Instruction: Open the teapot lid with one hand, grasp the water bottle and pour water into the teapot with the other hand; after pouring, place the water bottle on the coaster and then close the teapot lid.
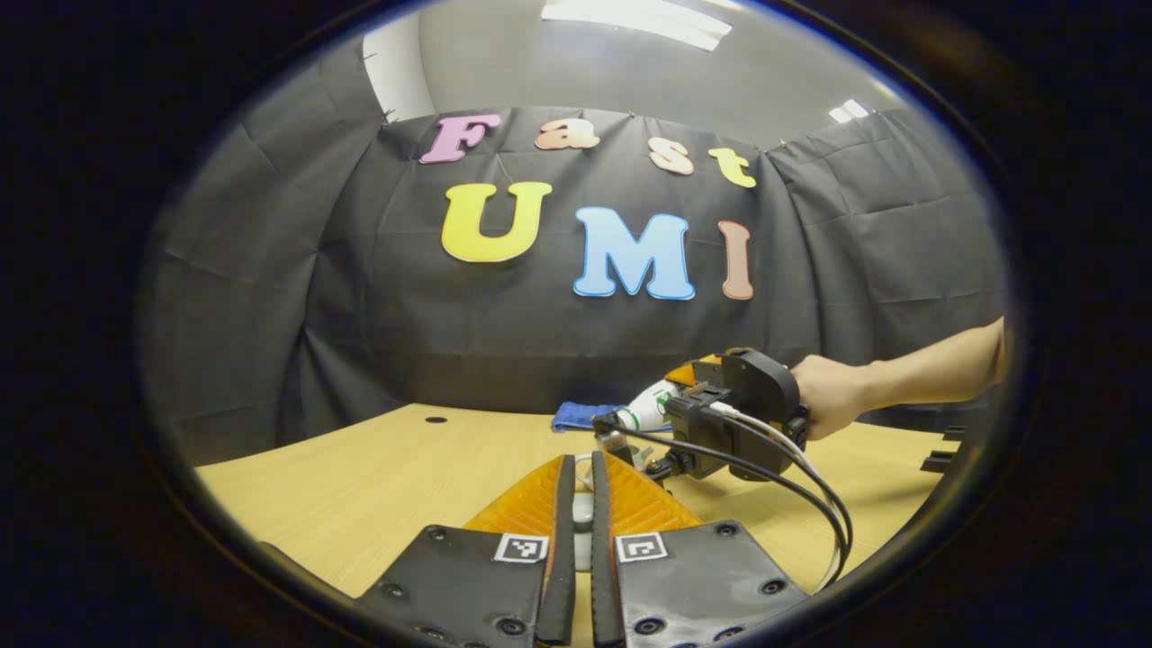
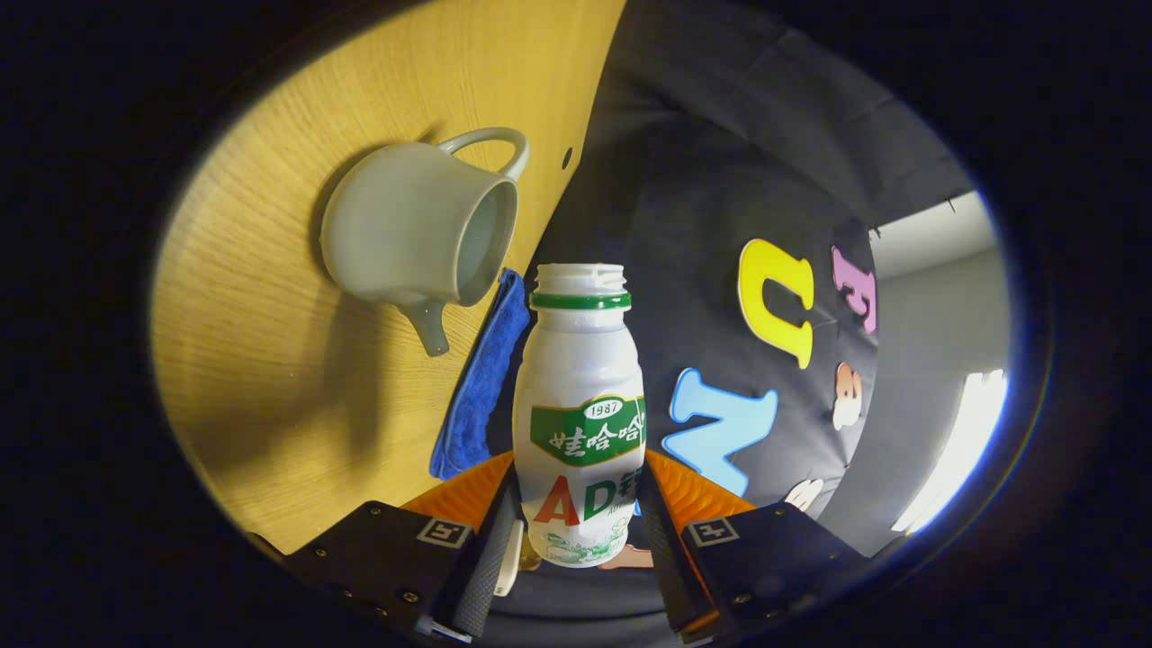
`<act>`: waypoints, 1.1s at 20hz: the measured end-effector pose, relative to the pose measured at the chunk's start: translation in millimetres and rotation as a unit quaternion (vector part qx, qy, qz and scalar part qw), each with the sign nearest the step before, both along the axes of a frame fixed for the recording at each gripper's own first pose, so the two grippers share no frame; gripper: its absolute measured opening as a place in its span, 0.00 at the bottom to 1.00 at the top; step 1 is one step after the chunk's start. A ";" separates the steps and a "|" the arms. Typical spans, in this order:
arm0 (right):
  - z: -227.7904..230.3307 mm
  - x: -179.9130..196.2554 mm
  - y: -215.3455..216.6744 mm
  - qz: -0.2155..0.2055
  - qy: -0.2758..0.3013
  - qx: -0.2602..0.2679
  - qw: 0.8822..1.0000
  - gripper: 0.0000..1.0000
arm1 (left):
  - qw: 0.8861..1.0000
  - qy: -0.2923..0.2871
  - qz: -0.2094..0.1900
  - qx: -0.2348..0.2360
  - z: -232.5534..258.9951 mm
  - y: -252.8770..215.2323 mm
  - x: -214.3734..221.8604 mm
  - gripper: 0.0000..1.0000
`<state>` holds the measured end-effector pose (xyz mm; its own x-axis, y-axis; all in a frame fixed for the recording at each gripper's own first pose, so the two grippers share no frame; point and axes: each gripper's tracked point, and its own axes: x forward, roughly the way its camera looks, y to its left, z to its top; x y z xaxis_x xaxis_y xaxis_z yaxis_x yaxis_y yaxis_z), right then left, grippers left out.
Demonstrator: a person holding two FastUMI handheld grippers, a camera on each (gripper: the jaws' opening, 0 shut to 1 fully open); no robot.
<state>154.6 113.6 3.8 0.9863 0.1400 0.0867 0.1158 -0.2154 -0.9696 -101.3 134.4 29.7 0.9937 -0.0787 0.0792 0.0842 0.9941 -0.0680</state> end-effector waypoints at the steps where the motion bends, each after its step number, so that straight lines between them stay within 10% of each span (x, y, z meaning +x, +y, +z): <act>1: -1.3 1.3 -1.5 -0.001 0.008 0.022 1.000 0.72 | 1.000 0.000 -0.001 -0.003 0.2 -0.5 -0.7 0.17; 8: -2.0 -8.9 -0.4 0.032 0.039 0.179 0.983 0.72 | 1.000 -0.006 -0.002 -0.003 15.8 5.7 3.9 0.13; 11: -1.0 -15.7 -16.8 0.027 0.069 0.298 0.952 0.72 | 1.000 -0.023 -0.020 0.003 35.2 5.9 16.1 0.18; 15: 1.4 -29.4 -47.7 0.004 0.118 0.461 0.880 0.72 | 0.999 -0.020 -0.044 -0.021 43.5 -5.8 54.2 0.18; 22: -14.1 -55.8 -93.3 -0.012 0.178 0.688 0.704 0.72 | 0.996 -0.032 -0.078 -0.002 76.2 -44.7 116.7 0.17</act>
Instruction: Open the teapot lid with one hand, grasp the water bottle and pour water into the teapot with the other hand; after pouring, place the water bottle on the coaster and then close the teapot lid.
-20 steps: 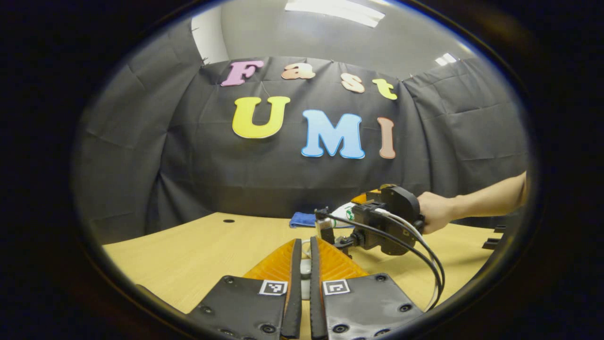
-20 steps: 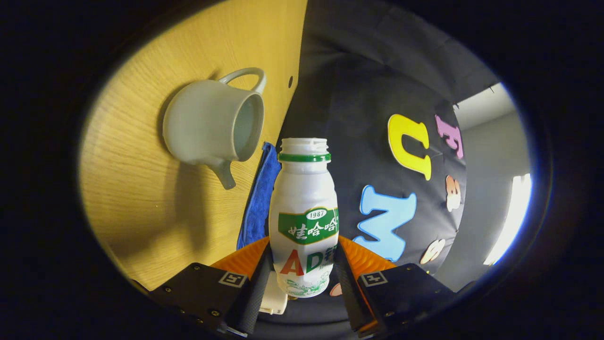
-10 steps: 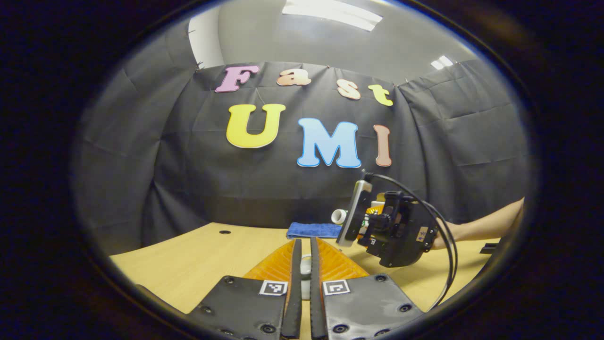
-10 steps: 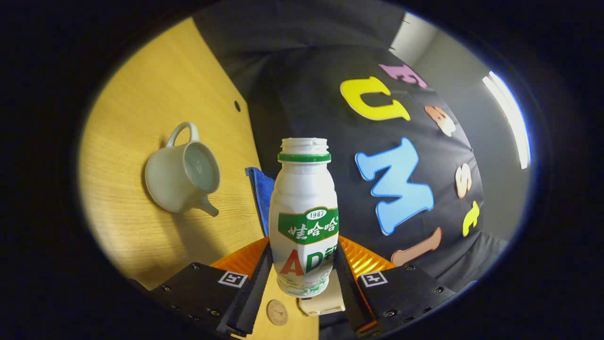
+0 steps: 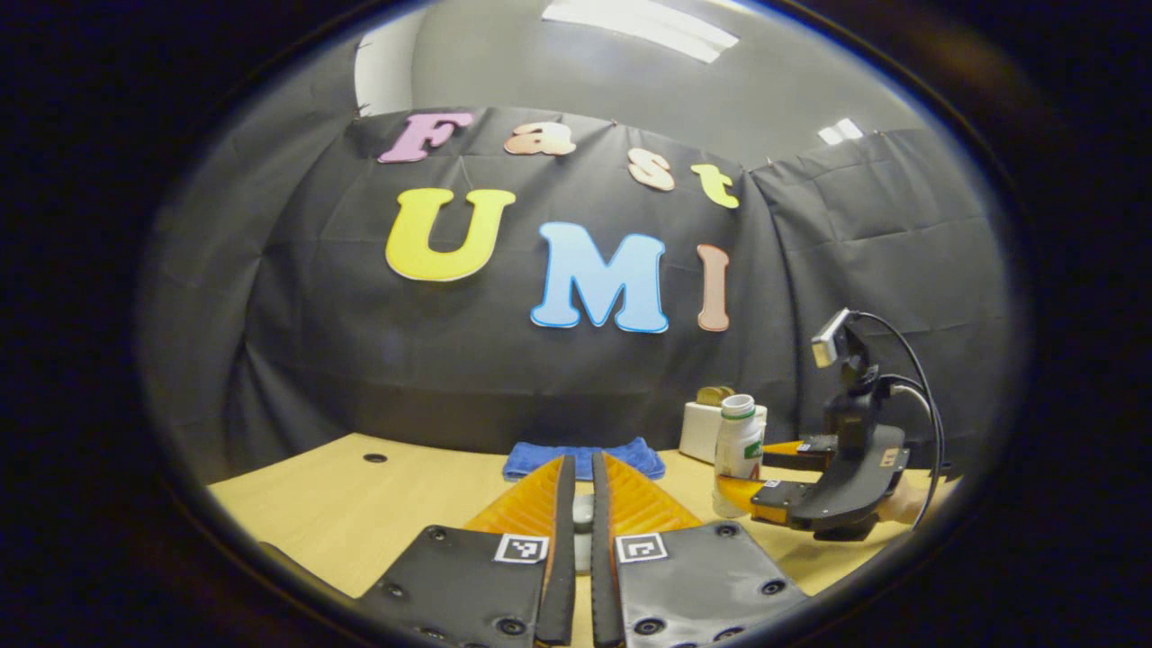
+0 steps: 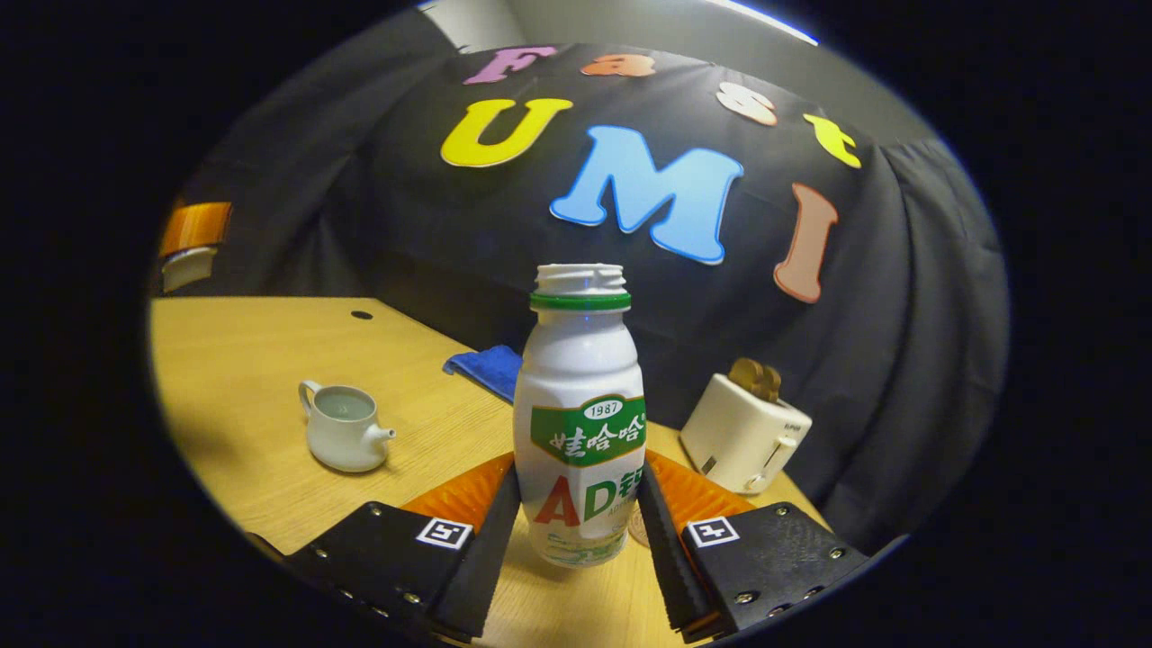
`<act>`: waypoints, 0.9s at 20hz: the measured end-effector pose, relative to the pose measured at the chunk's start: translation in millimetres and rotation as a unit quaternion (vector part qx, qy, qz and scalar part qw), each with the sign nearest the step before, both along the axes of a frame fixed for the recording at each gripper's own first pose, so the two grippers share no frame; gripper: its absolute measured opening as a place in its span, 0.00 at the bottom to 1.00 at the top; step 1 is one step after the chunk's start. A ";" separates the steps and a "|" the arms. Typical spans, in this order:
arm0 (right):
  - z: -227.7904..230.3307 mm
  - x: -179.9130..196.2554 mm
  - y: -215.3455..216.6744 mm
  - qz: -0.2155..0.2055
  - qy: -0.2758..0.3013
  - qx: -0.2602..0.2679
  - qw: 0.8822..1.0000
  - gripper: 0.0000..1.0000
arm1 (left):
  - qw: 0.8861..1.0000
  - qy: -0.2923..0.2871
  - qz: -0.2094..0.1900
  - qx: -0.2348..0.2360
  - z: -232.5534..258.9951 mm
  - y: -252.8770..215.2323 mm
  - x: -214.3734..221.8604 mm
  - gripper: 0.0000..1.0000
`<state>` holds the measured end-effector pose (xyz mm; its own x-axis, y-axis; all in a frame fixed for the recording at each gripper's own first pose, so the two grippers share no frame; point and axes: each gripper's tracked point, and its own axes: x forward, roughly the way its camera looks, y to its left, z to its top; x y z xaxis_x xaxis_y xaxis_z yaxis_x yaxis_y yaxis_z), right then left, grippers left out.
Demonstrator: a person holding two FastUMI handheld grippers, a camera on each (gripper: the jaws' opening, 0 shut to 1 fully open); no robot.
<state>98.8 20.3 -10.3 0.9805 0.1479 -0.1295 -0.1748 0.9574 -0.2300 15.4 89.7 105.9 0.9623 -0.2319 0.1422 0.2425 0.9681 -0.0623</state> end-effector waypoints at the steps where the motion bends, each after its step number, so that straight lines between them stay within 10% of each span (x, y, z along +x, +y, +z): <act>1: -1.6 -4.2 -1.4 0.004 0.009 0.028 1.000 0.72 | 1.000 -0.006 -0.010 0.003 3.8 -7.2 12.8 0.17; 18: 11.5 -20.8 -76.5 -0.043 -0.021 0.109 0.993 0.72 | 0.991 0.131 0.002 0.008 -106.0 -22.7 147.9 0.17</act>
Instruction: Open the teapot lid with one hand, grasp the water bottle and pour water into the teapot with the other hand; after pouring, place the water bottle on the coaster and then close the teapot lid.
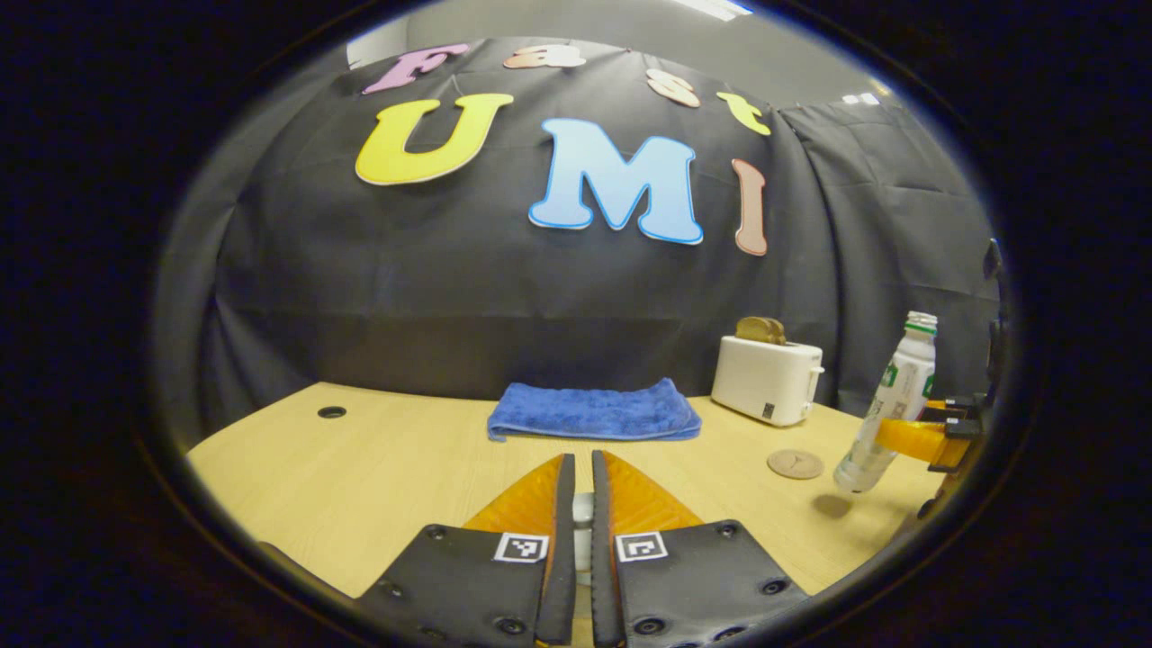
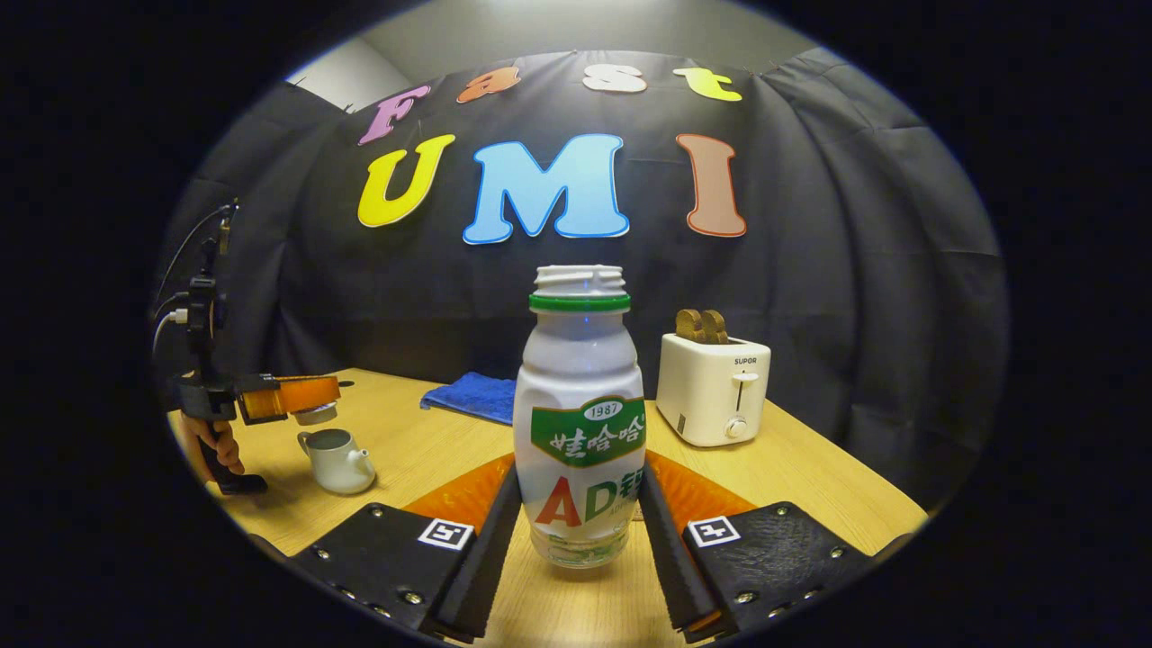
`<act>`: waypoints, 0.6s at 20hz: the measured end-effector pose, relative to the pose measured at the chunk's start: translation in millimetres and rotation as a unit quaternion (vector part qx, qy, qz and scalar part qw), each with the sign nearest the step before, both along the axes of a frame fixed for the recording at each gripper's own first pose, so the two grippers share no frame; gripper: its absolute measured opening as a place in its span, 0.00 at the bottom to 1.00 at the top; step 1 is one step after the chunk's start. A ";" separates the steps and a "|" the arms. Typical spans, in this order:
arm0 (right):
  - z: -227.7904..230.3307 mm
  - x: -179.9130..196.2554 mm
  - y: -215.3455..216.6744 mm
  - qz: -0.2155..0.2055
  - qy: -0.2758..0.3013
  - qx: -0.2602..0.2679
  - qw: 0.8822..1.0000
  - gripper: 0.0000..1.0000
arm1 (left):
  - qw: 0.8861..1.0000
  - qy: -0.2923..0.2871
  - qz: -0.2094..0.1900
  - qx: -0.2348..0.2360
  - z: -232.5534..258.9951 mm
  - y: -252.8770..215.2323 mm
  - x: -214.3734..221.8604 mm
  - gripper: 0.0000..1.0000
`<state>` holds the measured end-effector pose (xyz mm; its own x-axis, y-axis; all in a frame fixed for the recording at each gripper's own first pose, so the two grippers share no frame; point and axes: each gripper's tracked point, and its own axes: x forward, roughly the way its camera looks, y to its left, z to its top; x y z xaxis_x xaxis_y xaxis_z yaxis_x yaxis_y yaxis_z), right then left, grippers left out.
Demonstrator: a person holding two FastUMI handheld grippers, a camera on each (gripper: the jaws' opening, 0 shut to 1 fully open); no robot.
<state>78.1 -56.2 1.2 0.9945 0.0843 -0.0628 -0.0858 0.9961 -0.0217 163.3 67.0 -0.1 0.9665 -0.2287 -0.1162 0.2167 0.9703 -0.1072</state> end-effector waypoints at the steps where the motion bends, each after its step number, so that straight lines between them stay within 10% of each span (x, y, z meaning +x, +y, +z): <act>1: 1.0 -0.3 0.0 -0.002 0.000 -0.003 1.000 0.72 | 1.000 0.005 -0.001 0.003 -4.4 -0.5 0.2 0.17; 12: 3.3 -3.4 0.8 -0.004 0.000 -0.009 1.000 0.72 | 0.999 0.018 0.005 0.041 -23.4 -6.6 3.6 0.17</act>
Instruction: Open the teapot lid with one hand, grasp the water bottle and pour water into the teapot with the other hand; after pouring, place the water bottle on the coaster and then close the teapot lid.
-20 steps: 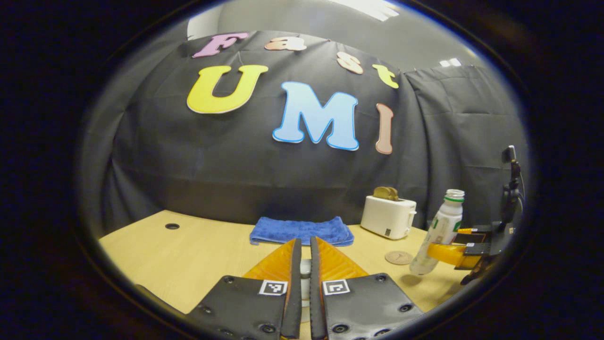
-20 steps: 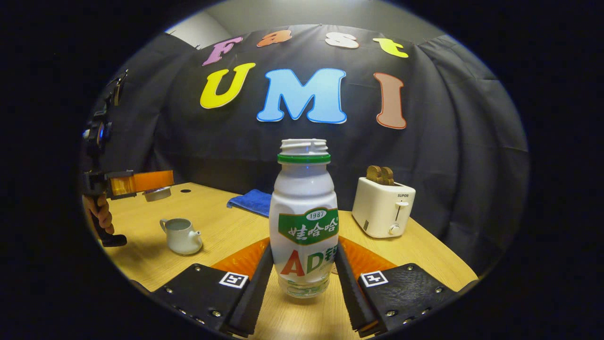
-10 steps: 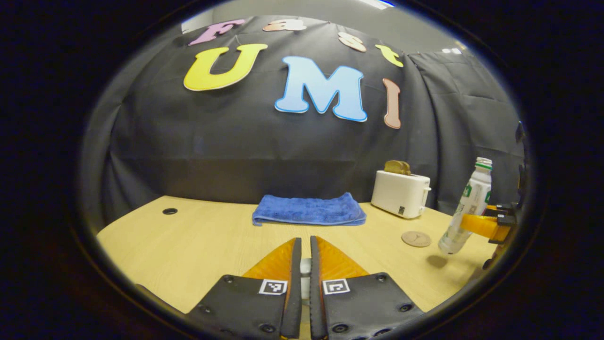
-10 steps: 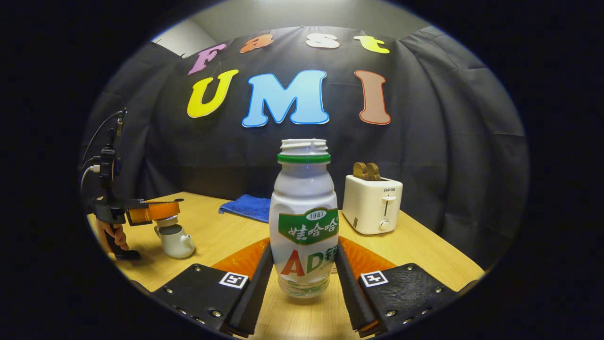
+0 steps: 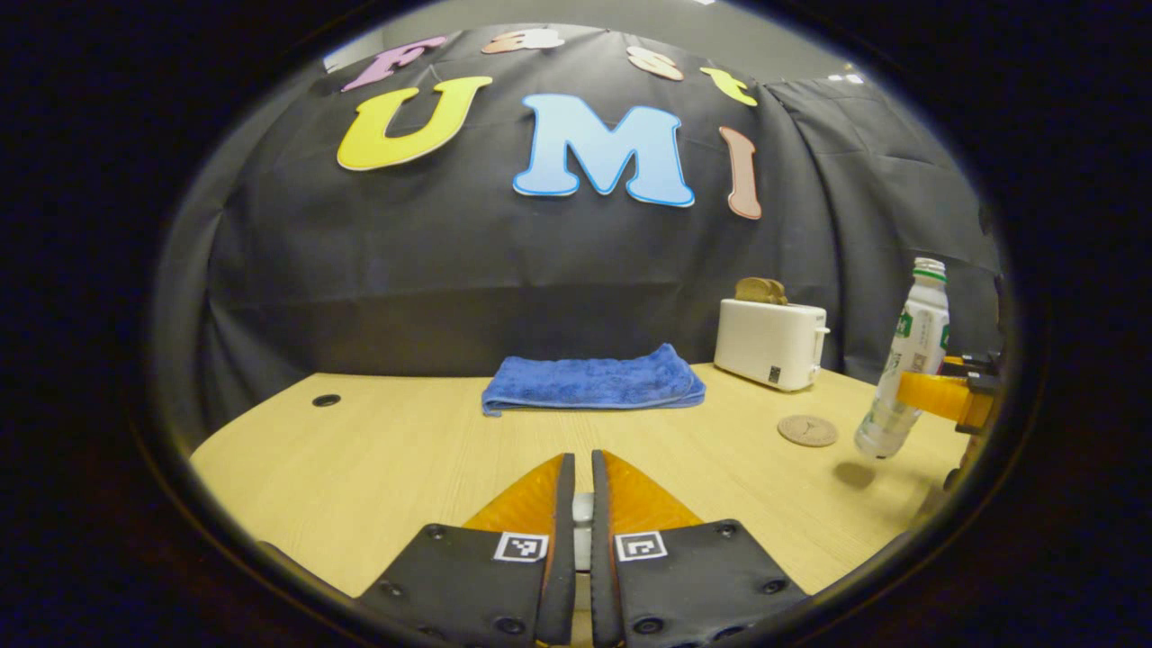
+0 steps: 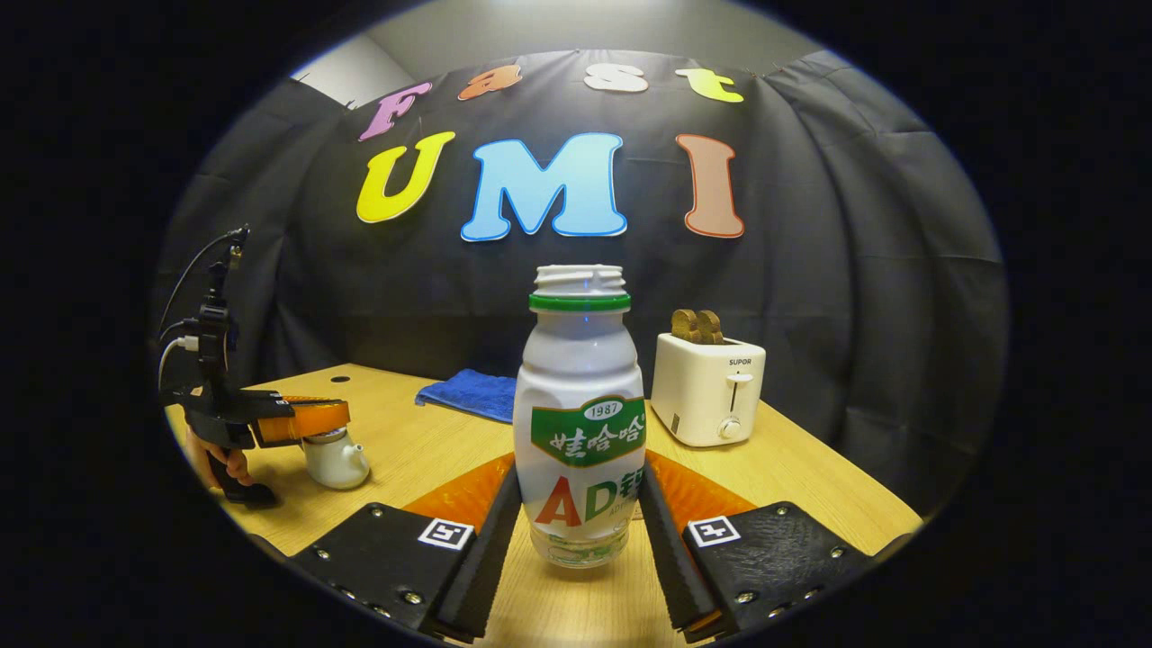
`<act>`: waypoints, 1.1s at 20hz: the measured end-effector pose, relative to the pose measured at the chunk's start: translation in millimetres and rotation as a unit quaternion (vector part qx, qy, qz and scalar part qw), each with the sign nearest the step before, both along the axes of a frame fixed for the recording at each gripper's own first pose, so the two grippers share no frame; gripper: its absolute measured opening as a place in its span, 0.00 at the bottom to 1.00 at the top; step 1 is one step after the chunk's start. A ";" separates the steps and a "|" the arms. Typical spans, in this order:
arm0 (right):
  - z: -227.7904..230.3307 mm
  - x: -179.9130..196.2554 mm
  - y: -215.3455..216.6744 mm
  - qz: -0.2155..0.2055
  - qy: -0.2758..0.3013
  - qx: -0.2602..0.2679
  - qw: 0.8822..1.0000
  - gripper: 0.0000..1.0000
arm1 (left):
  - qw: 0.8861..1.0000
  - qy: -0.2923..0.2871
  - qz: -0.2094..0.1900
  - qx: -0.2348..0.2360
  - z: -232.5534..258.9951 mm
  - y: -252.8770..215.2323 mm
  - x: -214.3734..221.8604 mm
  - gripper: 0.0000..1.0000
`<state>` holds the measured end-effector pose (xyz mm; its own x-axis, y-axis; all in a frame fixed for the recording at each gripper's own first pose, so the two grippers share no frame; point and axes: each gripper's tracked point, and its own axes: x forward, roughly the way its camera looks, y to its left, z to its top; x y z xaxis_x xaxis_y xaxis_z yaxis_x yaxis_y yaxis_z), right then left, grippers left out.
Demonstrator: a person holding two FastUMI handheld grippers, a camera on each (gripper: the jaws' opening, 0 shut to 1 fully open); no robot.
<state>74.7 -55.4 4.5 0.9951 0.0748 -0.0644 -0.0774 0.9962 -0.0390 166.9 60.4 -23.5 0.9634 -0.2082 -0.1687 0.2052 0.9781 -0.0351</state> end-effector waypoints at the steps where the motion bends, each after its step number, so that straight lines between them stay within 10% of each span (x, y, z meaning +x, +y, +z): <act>1: 0.2 -0.1 -0.4 0.000 0.000 -0.002 1.000 0.72 | 1.000 0.001 0.001 -0.001 -2.0 -0.5 -1.7 0.17; 7: -7.8 2.8 -2.9 -0.005 0.014 0.008 1.000 0.72 | 0.999 -0.027 0.007 -0.020 14.2 6.7 -11.1 0.32; 12: -4.1 22.4 -8.1 0.016 0.036 0.039 0.998 0.72 | 0.995 -0.090 0.023 -0.036 55.4 19.2 -38.8 0.85; 22: -13.6 93.9 -52.7 -0.053 0.057 0.030 0.997 0.72 | 0.980 -0.185 0.030 -0.072 97.6 36.1 -100.2 0.85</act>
<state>168.5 -108.1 -9.1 0.9843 -0.0235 -0.1752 0.0282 0.9993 0.0242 66.6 96.5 74.1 0.9640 -0.1459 0.2223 0.1730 0.9790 -0.1078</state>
